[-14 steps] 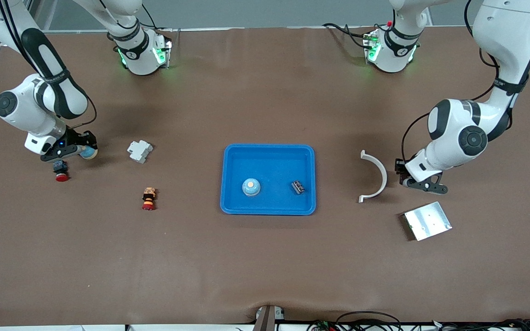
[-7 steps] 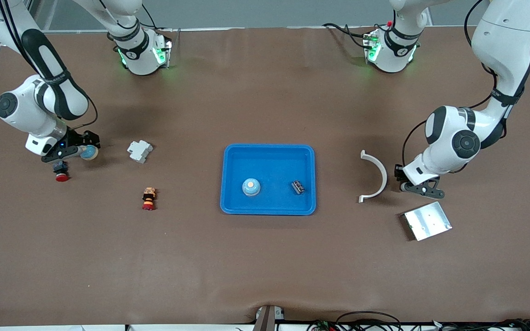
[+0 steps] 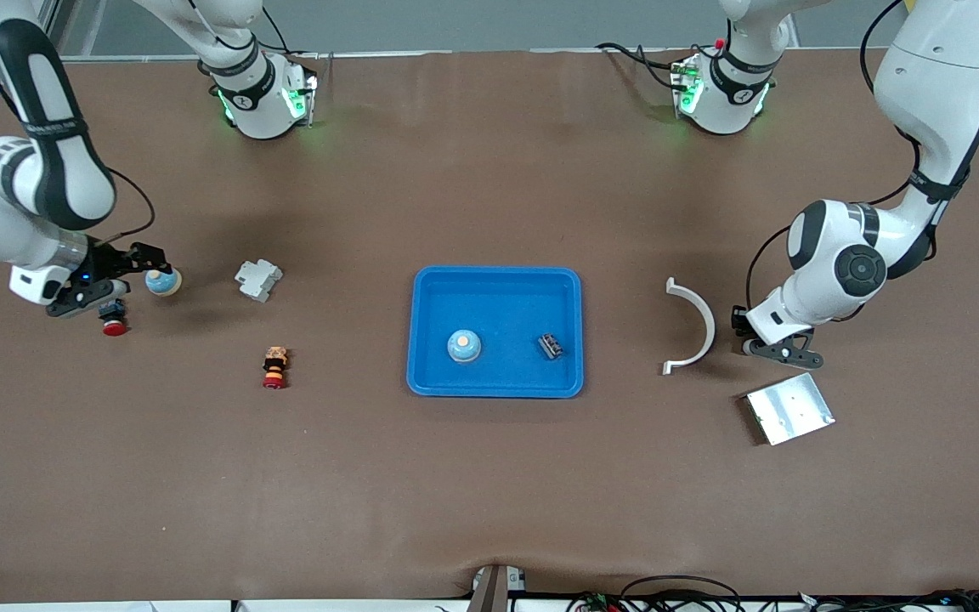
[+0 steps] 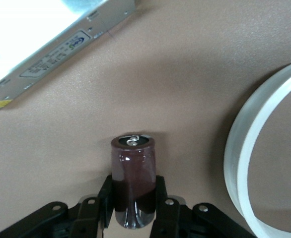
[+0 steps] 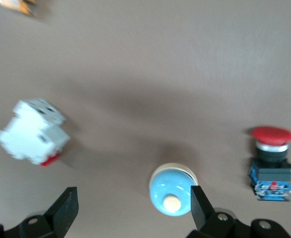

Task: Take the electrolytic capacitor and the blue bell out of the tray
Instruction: 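Set the capacitor by the white arc while the right gripper releases the bell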

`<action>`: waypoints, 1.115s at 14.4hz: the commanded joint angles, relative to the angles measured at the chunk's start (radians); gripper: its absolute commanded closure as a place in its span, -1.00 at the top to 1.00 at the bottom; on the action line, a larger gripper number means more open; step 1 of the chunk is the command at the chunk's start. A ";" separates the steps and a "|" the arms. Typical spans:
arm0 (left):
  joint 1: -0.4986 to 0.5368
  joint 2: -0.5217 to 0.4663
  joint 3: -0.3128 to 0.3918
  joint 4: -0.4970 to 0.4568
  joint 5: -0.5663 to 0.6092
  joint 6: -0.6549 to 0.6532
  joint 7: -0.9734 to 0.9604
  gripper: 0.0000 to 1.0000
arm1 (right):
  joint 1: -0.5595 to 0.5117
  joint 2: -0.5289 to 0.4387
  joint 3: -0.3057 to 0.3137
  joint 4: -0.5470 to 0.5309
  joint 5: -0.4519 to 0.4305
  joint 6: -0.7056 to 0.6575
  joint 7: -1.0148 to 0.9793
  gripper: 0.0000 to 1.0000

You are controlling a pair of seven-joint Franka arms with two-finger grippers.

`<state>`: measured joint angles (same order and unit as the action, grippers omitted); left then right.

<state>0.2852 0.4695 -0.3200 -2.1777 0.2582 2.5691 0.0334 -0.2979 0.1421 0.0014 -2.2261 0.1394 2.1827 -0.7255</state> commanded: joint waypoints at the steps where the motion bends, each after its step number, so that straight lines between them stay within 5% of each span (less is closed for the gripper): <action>1: 0.011 0.003 -0.010 0.004 0.032 0.011 -0.021 -0.34 | 0.055 0.005 -0.001 0.138 0.022 -0.124 0.102 1.00; 5: 0.011 -0.003 -0.011 0.003 0.033 0.011 -0.055 0.98 | 0.178 0.005 -0.003 0.227 0.008 -0.172 0.413 1.00; 10: 0.011 -0.012 -0.013 0.001 0.033 0.003 -0.055 1.00 | 0.331 0.011 -0.004 0.243 0.008 -0.072 0.864 1.00; 16: 0.023 -0.084 -0.034 0.010 0.023 -0.099 -0.053 1.00 | 0.433 0.115 -0.004 0.373 -0.012 -0.019 1.066 1.00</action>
<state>0.2914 0.4401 -0.3246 -2.1633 0.2595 2.5387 0.0034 0.0723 0.1964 0.0071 -1.9104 0.1393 2.1411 0.2774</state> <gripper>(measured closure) 0.000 0.000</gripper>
